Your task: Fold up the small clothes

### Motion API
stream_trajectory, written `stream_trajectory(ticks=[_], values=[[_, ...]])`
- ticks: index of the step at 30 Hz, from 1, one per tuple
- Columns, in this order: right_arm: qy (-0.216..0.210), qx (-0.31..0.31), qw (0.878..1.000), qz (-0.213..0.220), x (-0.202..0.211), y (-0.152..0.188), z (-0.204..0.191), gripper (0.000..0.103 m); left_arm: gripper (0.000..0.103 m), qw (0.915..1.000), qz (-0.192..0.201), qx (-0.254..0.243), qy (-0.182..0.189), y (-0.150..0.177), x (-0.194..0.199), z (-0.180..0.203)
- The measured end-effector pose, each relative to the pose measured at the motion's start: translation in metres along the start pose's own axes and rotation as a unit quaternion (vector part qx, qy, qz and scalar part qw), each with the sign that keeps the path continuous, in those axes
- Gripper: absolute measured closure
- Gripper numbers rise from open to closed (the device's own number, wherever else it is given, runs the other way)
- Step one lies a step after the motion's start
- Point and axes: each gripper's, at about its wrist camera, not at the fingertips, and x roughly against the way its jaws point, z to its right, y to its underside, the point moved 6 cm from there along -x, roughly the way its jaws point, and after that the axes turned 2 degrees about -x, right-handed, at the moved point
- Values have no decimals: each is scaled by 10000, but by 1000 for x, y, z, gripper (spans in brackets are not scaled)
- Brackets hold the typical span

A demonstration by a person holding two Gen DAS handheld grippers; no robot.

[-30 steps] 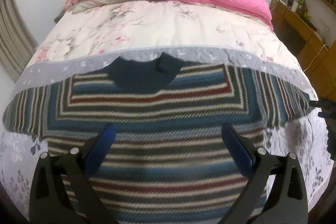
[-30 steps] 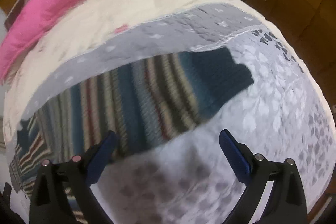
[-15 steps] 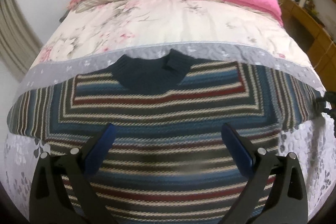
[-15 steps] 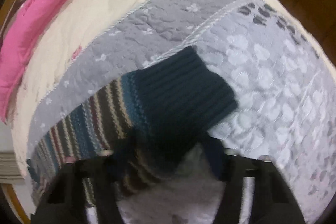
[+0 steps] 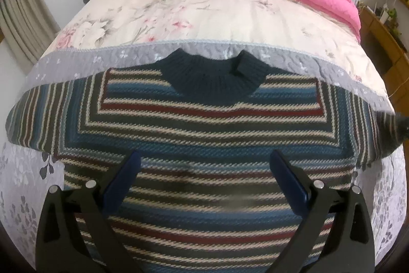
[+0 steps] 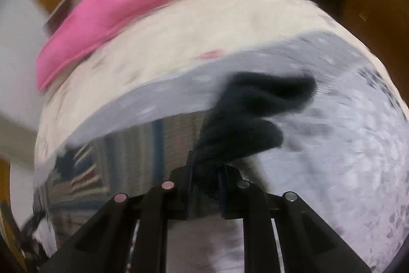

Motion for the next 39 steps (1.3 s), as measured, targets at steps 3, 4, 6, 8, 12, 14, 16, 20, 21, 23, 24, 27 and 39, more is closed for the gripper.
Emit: stream_trajectory(ticks=[3,4,6,8,12,14,16,20,21,23,24,27,39], values=[[-172,463,9988,-70,-8,21,-58,88,4,10000,-74,45,-1,3,-1,-10],[-224,606,9979,-88,-13,29,-79,88,4,9999,-82,63,-3,3,0,-12],[-280,755,9967,-93,-19,37,-102,89,4,9999,-61,115,-27,5,2,-21],[-431,854,9953,-119,-25,47,-130,89,4,9998,-55,158,-46,5,3,-27],[-944,989,9904,-207,-32,62,-180,89,4,9996,-62,255,-83,9,5,-42],[-1123,1090,9871,-344,-41,71,-207,89,4,9995,-69,297,-77,10,5,-47],[-1162,1097,9860,-473,-51,80,-221,89,4,9994,-103,343,-35,11,5,-49],[-1131,1237,9811,-970,-76,105,-225,78,4,9989,-147,391,197,11,3,-44],[-1098,1297,9799,-1042,-80,112,-225,72,4,9987,-170,398,275,11,1,-41],[-1143,1401,9764,-1178,-86,127,-223,60,4,9976,-247,401,511,10,-3,-27],[-1248,1392,9753,-1180,-83,131,-221,60,4,9965,-311,393,675,10,-6,-17],[-1388,1287,9763,-1054,-65,141,-207,60,4,9916,-510,388,1127,11,-16,15],[-570,543,9942,-738,-2,172,-100,56,4,9705,-1475,251,1892,10,-88,138]])
